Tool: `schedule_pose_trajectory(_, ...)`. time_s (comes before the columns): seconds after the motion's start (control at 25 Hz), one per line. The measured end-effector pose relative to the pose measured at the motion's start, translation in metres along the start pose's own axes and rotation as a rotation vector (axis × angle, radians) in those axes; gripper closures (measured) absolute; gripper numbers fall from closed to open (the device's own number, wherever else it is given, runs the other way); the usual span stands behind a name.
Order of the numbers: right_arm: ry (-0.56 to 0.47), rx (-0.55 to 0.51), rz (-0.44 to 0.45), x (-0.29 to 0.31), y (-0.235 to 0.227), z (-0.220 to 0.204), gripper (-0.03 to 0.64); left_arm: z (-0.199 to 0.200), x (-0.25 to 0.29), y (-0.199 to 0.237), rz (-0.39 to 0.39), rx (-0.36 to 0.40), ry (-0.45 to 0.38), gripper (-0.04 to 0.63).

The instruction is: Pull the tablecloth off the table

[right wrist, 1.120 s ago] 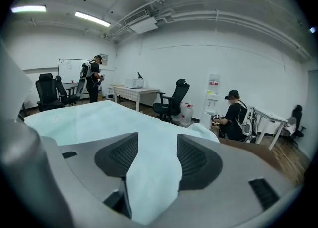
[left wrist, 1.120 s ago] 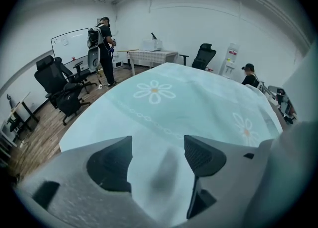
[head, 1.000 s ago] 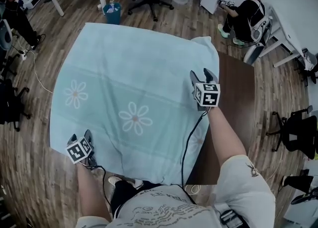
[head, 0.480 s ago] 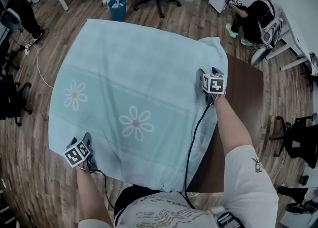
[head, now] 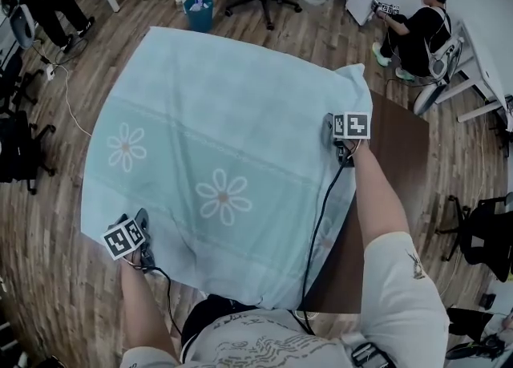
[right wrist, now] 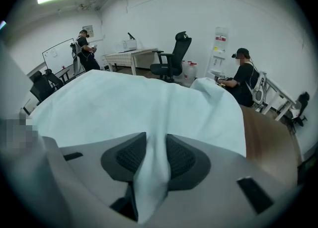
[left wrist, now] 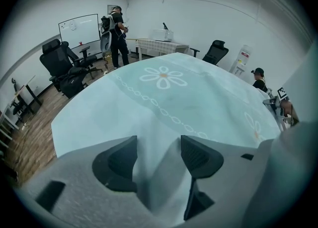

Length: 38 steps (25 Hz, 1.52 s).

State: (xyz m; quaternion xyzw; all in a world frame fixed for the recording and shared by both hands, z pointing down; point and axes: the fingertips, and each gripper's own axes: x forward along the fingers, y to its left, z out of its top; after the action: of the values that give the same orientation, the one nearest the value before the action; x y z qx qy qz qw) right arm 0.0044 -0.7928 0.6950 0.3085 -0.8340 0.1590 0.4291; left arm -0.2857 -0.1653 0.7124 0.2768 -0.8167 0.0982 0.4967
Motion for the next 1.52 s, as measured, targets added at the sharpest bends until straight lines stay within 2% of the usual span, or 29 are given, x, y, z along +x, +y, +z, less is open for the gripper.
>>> schedule_pose_trajectory(0.08, 0.032, -0.022, -0.022, 0.002, 0.006, 0.0, 0.562, 0.001, 0.002, -0.004, -0.012, 0.005, 0.008, 0.366)
schedule_pose_trajectory(0.12, 0.047, -0.036, -0.039, 0.003, 0.009, 0.0, 0.585, 0.001, 0.003, -0.008, -0.021, 0.011, 0.015, 0.416)
schedule_pose_trajectory(0.2, 0.07, -0.044, -0.059, 0.004, 0.012, -0.002, 0.597, 0.0, 0.005, -0.018, -0.031, 0.038, 0.035, 0.53)
schedule_pose_trajectory(0.24, 0.08, -0.025, -0.053, 0.003, 0.013, -0.004, 0.598, -0.001, 0.005, -0.022, -0.025, 0.063, 0.044, 0.57)
schedule_pose_trajectory(0.28, 0.087, 0.003, -0.039, 0.001, 0.016, -0.008, 0.598, -0.002, 0.005, -0.025, -0.011, 0.096, 0.047, 0.58)
schedule_pose_trajectory(0.36, 0.09, 0.043, -0.012, -0.001, 0.022, -0.015, 0.599, -0.002, 0.006, -0.029, 0.006, 0.164, 0.04, 0.584)
schedule_pose_trajectory(0.44, 0.084, 0.049, 0.002, -0.003, 0.029, -0.02, 0.6, -0.003, 0.008, -0.035, -0.032, 0.195, 0.037, 0.586)
schedule_pose_trajectory(0.6, 0.095, 0.08, 0.054, -0.009, 0.051, -0.036, 0.6, -0.011, 0.01, -0.045, -0.119, 0.142, 0.033, 0.586)
schedule_pose_trajectory(0.8, 0.108, 0.129, 0.216, -0.024, 0.112, -0.062, 0.6, -0.016, 0.005, -0.069, -0.163, 0.19, 0.025, 0.586)
schedule_pose_trajectory(0.96, 0.038, 0.136, 0.322, -0.051, 0.167, -0.074, 0.6, -0.009, -0.014, -0.084, -0.238, 0.167, -0.029, 0.588)
schedule_pose_trajectory(1.12, -0.058, 0.116, 0.383, -0.09, 0.214, -0.077, 0.601, -0.001, -0.035, -0.096, -0.335, 0.155, -0.07, 0.586)
schedule_pose_trajectory(1.36, -0.209, 0.13, 0.478, -0.158, 0.269, -0.064, 0.601, 0.026, -0.078, -0.12, -0.453, 0.21, -0.173, 0.588)
schedule_pose_trajectory(1.52, -0.296, 0.143, 0.494, -0.202, 0.292, -0.059, 0.601, 0.047, -0.116, -0.145, -0.531, 0.273, -0.267, 0.588)
